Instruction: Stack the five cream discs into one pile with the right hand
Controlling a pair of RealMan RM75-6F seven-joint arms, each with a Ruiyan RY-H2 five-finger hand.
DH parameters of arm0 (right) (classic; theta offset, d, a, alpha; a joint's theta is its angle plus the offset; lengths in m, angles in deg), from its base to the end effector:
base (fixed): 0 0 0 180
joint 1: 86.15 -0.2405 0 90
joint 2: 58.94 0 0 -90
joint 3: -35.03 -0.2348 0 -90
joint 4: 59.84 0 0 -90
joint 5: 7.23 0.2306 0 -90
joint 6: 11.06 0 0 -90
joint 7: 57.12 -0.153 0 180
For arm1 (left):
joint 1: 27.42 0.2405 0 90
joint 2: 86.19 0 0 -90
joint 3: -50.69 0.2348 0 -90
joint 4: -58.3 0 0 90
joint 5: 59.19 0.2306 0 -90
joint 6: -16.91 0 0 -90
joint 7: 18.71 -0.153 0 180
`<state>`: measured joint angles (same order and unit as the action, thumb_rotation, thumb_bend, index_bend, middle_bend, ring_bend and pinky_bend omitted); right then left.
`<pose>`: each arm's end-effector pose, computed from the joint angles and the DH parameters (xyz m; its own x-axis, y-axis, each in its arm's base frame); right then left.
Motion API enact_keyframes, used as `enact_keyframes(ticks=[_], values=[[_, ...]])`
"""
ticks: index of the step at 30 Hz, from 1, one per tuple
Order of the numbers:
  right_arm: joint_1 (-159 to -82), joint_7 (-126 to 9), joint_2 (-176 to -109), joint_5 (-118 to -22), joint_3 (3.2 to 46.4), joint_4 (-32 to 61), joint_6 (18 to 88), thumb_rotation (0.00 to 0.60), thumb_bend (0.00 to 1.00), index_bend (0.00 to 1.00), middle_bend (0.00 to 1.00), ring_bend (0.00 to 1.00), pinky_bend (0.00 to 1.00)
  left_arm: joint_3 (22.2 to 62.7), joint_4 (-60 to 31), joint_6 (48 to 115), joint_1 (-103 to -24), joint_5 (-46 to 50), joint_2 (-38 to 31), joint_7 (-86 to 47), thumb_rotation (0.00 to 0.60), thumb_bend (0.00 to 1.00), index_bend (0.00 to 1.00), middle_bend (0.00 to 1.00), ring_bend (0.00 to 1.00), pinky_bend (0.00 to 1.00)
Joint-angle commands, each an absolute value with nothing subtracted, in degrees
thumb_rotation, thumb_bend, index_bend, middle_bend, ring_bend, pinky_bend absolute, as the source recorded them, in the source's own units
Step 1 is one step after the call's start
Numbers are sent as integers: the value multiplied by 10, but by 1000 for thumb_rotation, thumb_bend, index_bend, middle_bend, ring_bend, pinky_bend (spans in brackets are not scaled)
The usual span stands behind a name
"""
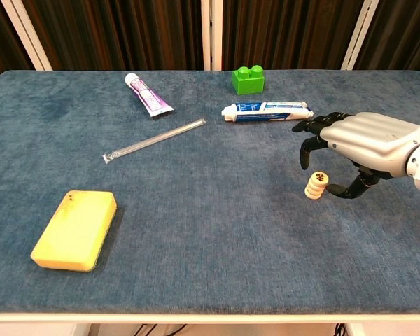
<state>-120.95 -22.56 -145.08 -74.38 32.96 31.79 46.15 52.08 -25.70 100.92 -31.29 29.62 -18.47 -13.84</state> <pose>-0.1690 -0.2756 -0.0505 0.6558 -0.2816 0.7005 -0.7357 -0.4468 0.5091 -0.3276 0.1686 0.1105 0.3994 0.0996 0.9113 0.9167 -0.0329 -0.3982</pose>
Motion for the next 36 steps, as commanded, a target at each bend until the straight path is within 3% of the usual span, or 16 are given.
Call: enact_keyframes(ticks=[1, 8, 14, 24, 36], values=[[-1208, -231, -1447, -747, 329, 324, 465, 600, 282, 315, 28, 0, 0, 521, -258, 1011, -313, 297, -185, -138, 600, 188, 0, 0, 0, 0], [-1192, -262, -1405, -753, 314, 339, 498, 600, 281, 312, 28, 0, 0, 521, -259, 1012, -312, 299, -186, -139, 600, 188, 0, 0, 0, 0], [-1195, -299, -1396, -698, 282, 286, 482, 600, 282, 310, 32, 0, 0, 520, -262, 1010, -315, 301, -185, -145, 600, 188, 0, 0, 0, 0], [-1205, -307, -1459, -606, 263, 138, 438, 600, 282, 303, 37, 0, 0, 519, -275, 1010, -317, 302, -190, -157, 600, 188, 0, 0, 0, 0], [-1207, -319, -1501, -609, 265, 74, 425, 600, 289, 297, 42, 0, 0, 519, -279, 1000, -322, 298, -192, -163, 600, 188, 0, 0, 0, 0]])
